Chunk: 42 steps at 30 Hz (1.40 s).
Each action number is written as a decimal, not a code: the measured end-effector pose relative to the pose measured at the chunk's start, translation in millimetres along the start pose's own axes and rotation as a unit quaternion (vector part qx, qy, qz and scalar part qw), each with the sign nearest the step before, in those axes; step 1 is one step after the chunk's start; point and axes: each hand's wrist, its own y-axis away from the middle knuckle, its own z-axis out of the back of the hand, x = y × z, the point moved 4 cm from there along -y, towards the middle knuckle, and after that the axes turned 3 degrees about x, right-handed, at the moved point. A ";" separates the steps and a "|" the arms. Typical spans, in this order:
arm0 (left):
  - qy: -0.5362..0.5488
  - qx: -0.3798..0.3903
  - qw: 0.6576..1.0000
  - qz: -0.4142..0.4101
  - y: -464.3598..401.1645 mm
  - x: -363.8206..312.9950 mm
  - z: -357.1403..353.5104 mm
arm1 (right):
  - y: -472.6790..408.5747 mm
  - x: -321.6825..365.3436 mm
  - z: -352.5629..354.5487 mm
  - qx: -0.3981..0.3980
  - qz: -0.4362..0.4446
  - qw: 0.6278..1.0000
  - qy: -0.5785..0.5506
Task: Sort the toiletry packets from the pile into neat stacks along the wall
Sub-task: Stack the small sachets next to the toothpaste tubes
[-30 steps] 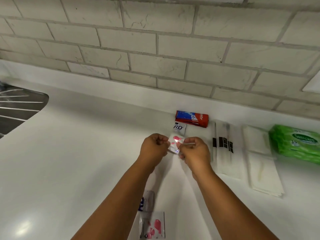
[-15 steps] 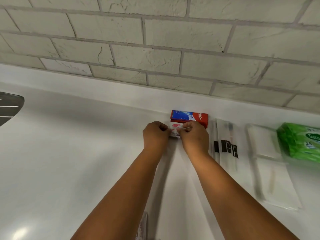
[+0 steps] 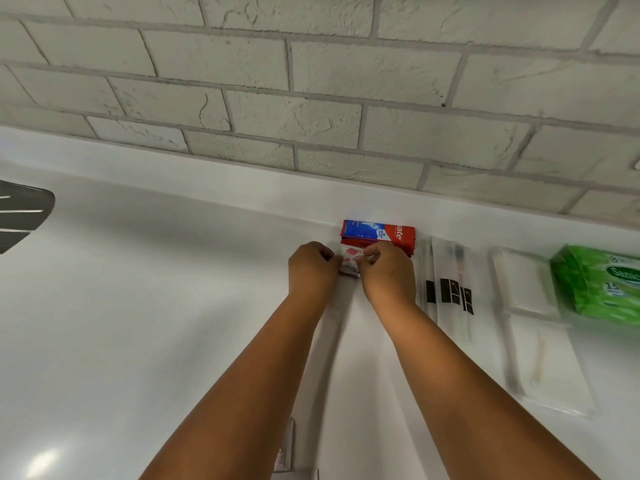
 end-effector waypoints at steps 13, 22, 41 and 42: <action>-0.014 0.009 1.000 -0.021 92.8 18.6 69.9 | 97.4 18.9 13.1 0.129 0.036 0.991 -0.008; -0.177 0.091 0.980 0.009 173.9 96.6 111.1 | 190.1 27.8 -14.3 0.280 0.166 0.939 0.109; 0.040 0.017 0.994 -0.103 192.5 68.6 91.6 | 187.0 18.9 13.1 0.233 0.036 0.965 -0.117; 0.074 0.008 0.994 -0.085 189.4 68.0 89.9 | 183.8 15.5 15.0 0.222 0.010 0.961 -0.163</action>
